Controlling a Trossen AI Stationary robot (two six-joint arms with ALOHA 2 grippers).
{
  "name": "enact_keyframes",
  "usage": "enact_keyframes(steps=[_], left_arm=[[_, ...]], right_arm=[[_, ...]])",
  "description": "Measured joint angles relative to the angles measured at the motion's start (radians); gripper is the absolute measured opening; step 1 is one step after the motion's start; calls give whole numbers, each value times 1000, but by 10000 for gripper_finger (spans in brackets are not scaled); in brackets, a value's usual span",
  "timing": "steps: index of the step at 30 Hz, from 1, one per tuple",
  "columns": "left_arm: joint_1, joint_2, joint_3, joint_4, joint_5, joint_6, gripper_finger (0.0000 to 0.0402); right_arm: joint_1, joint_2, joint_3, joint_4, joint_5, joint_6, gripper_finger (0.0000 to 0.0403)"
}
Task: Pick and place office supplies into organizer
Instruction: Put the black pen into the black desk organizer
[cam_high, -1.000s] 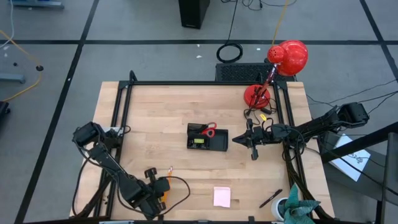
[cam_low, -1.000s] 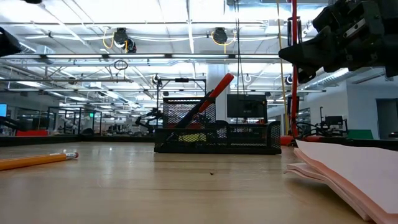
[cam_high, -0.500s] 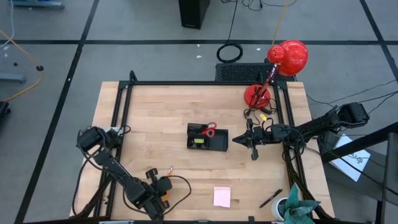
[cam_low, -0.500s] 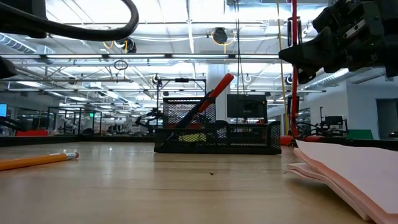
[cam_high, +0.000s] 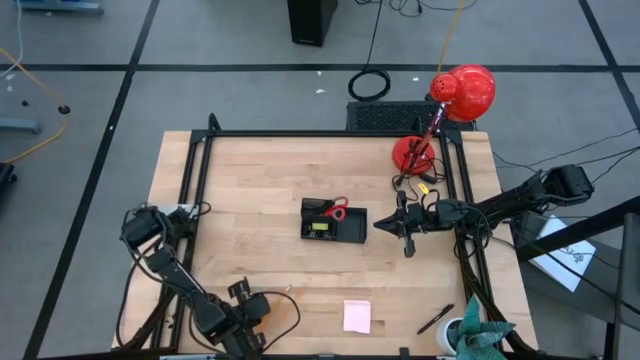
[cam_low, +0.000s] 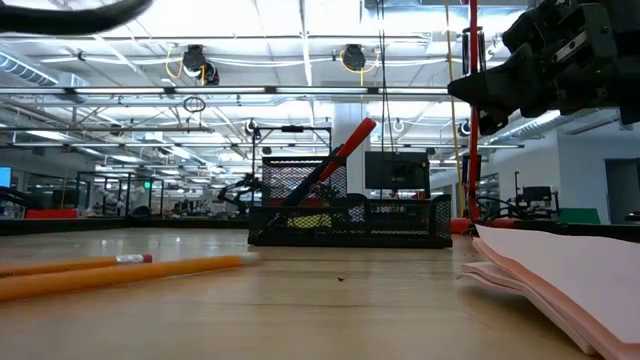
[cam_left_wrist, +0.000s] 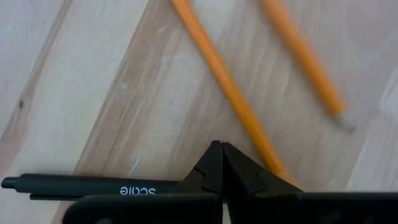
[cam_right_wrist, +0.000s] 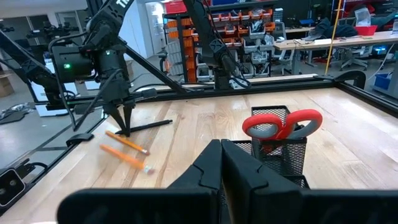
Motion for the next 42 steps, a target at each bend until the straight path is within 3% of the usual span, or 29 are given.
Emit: enact_keyframes(steps=[8,18,29,36,42], left_arm=[[19,0,0,-31,37,9,3],[-33,1,0,-60,58,-67,4],[-52,0,0,-156,157,-87,9],[-53,0,0,-160,147,-77,5],[-51,-21,7,-153,45,-2,14]], right_arm=[[0,0,0,0,1,0,4],[0,0,0,-1,2,0,4],[0,0,0,-1,2,0,4],[0,0,0,-1,2,0,4],[0,0,0,0,2,0,4]])
